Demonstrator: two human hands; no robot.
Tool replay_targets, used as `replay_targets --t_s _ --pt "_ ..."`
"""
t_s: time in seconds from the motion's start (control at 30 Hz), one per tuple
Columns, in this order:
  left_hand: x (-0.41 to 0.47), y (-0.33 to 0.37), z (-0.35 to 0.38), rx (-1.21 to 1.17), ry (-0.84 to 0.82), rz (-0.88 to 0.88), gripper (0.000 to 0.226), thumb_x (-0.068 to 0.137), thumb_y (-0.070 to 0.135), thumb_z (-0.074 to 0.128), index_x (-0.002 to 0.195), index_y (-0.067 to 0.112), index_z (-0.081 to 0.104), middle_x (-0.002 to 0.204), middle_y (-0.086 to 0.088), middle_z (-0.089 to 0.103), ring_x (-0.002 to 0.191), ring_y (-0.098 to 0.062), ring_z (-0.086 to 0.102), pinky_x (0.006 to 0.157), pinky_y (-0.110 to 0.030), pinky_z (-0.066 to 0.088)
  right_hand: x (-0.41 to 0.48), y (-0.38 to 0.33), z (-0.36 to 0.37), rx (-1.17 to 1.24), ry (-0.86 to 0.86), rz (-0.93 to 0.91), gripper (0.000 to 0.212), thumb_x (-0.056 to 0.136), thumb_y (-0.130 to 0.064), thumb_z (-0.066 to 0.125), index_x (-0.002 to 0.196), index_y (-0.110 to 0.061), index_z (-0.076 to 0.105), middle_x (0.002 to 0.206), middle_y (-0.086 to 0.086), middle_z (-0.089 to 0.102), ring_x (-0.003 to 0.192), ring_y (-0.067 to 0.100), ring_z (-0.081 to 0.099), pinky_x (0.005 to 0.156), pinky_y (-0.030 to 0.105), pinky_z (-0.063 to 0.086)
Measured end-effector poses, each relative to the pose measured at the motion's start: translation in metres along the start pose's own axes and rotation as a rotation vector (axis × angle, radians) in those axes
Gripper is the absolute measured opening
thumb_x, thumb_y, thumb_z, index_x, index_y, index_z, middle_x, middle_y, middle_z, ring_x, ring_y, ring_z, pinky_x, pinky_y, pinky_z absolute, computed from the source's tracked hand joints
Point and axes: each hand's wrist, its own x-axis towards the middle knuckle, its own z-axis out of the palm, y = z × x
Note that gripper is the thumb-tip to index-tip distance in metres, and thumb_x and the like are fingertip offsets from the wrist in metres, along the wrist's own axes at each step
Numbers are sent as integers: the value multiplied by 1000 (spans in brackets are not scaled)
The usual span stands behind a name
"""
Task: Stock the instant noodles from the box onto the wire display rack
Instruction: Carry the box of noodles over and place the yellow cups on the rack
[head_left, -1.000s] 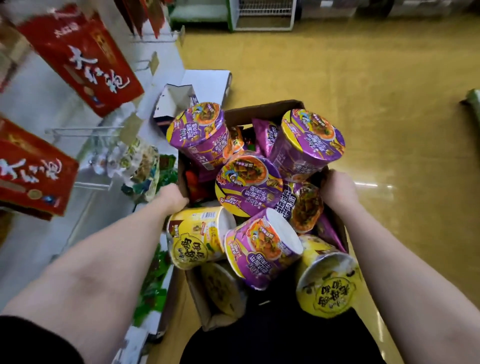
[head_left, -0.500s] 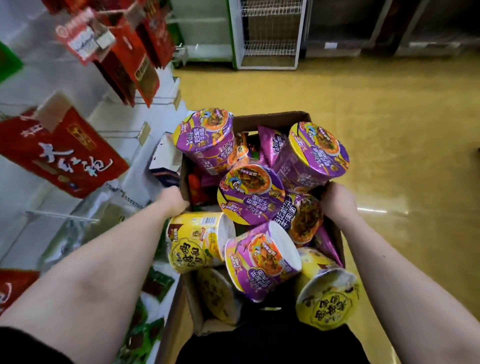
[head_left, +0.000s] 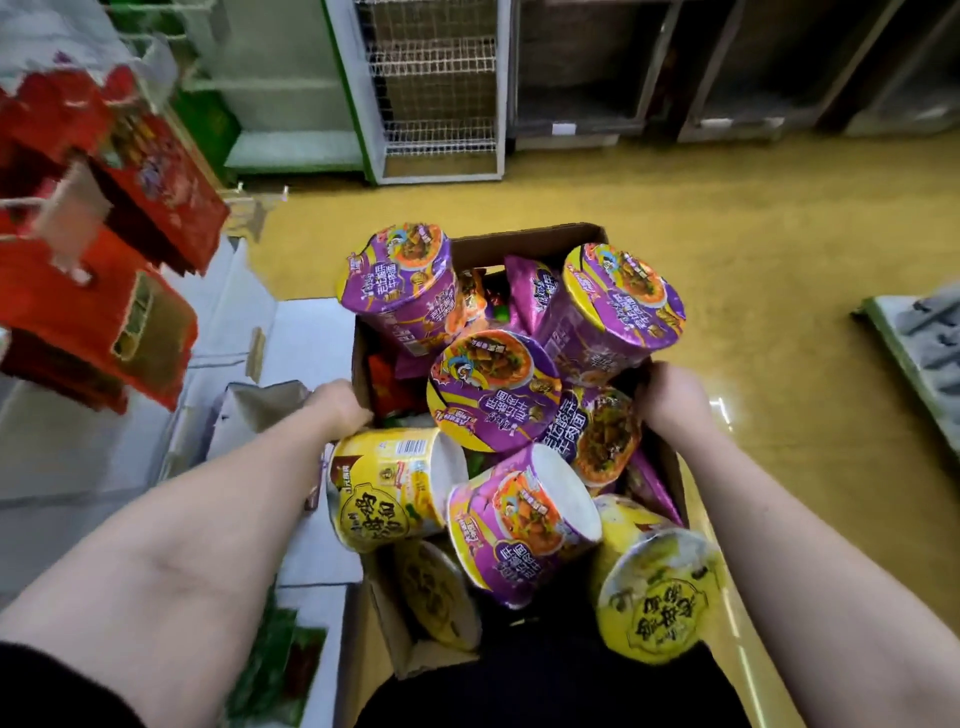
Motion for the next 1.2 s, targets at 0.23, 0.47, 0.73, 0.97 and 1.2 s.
replay_targets --t_s 0.23,0.47,0.73,0.97,1.2 --pt "108 45 -47 -13 -6 -1 32 86 24 60 109 3 62 110 -20 64 100 -35 59 78 -32 46 109 -24 -2 -8 -23 -20 26 85 -6 48 104 6 61 104 28 64 97 47 58 73 44 47" --pt "215 98 -109 -62 36 -118 30 88 24 60 107 0 61 107 -20 64 97 -35 59 76 -33 45 285 -59 -12 49 -92 -116 24 82 -7 49 100 5 60 99 28 65 92 47 59 66 41 45" --pt "308 158 -198 11 99 -216 36 92 28 56 115 0 58 118 -20 61 110 -36 56 83 -34 46 439 -107 -41 97 -129 -116 20 83 -2 50 98 9 58 102 32 62 95 47 58 65 38 40" --pt "396 184 -242 16 67 -225 33 92 29 57 111 2 59 113 -18 63 104 -35 58 78 -33 45 529 -140 -43 85 -188 -70 26 87 -5 49 109 5 58 111 28 62 104 45 57 76 39 45" --pt "522 221 -304 18 49 -129 35 92 28 56 116 2 57 120 -19 60 112 -35 56 88 -36 45 626 -173 -49 119 -143 41 26 90 -11 47 105 5 60 113 30 61 104 46 57 79 40 46"
